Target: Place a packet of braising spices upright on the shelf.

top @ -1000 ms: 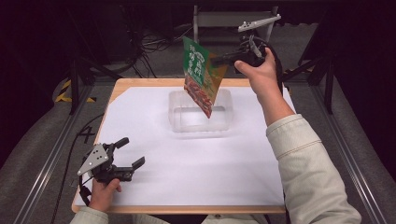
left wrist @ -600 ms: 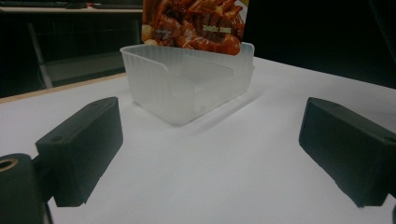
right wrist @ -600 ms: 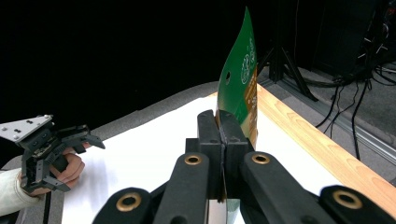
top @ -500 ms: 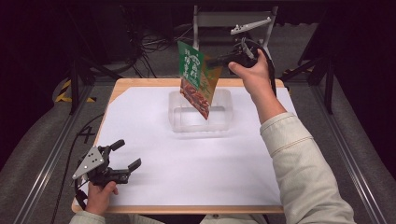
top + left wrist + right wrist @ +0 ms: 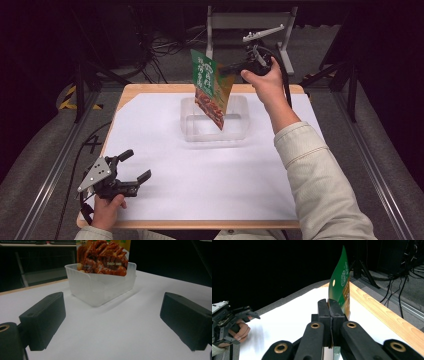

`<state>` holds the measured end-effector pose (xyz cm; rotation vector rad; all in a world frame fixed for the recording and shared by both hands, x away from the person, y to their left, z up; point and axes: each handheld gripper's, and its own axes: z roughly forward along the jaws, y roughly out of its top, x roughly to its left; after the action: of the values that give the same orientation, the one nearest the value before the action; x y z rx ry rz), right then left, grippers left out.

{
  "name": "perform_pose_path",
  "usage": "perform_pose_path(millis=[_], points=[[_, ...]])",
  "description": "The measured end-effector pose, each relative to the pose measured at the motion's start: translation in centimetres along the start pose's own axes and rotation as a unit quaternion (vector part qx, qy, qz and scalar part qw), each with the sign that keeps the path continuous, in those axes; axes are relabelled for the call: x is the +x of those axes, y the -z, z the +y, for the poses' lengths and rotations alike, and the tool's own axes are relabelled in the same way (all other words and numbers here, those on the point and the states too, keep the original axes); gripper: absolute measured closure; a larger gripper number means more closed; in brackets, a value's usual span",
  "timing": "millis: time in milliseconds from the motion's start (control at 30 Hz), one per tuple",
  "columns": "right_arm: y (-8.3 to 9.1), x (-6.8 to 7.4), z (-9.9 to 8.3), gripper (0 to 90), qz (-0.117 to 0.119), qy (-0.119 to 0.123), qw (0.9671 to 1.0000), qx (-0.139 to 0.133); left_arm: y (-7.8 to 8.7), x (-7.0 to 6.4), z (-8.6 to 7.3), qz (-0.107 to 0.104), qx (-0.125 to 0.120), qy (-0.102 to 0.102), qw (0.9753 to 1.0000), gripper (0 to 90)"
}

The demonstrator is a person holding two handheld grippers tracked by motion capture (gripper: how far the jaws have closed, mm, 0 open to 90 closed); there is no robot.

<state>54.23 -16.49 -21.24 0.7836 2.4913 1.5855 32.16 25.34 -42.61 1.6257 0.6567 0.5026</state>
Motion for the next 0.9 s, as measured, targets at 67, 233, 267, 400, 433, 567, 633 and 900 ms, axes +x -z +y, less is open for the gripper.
perform_pose_path(millis=[67, 233, 267, 400, 433, 567, 633, 900], points=[[-0.3, -0.1, -0.2, 90.0, -0.001, -0.003, 1.0000, 0.001, 0.0, 0.0, 0.0, -0.001, -0.001, 0.001, 1.0000, 7.0], [-1.0, -0.3, -0.5, 90.0, -0.001, -0.009, 1.0000, 0.005, 0.0, 0.0, 0.0, -0.001, 0.000, 0.001, 1.0000, 7.0], [-1.1, -0.3, -0.5, 90.0, -0.001, -0.008, 1.0000, 0.006, 0.0, 0.0, 0.0, -0.001, 0.000, 0.001, 1.0000, 7.0], [-1.6, -0.4, -0.9, 90.0, -0.004, -0.010, 0.9998, 0.014, -0.1, 0.0, 0.0, -0.001, -0.001, 0.000, 1.0000, 7.0], [-1.8, -0.5, -1.0, 90.0, -0.004, -0.010, 0.9998, 0.015, -0.1, 0.0, 0.0, -0.002, -0.001, -0.001, 1.0000, 7.0], [-2.2, -0.6, -1.3, 90.0, -0.005, -0.013, 0.9997, 0.021, -0.1, 0.0, 0.0, -0.002, -0.001, 0.004, 1.0000, 7.0], [-2.3, -0.6, -1.5, 90.0, -0.006, -0.015, 0.9996, 0.023, -0.1, 0.0, 0.0, -0.002, 0.000, 0.004, 1.0000, 7.0], [-3.1, -0.8, -2.1, 90.0, -0.007, -0.019, 0.9992, 0.034, -0.2, 0.0, 0.0, -0.002, 0.000, 0.003, 1.0000, 7.0]])
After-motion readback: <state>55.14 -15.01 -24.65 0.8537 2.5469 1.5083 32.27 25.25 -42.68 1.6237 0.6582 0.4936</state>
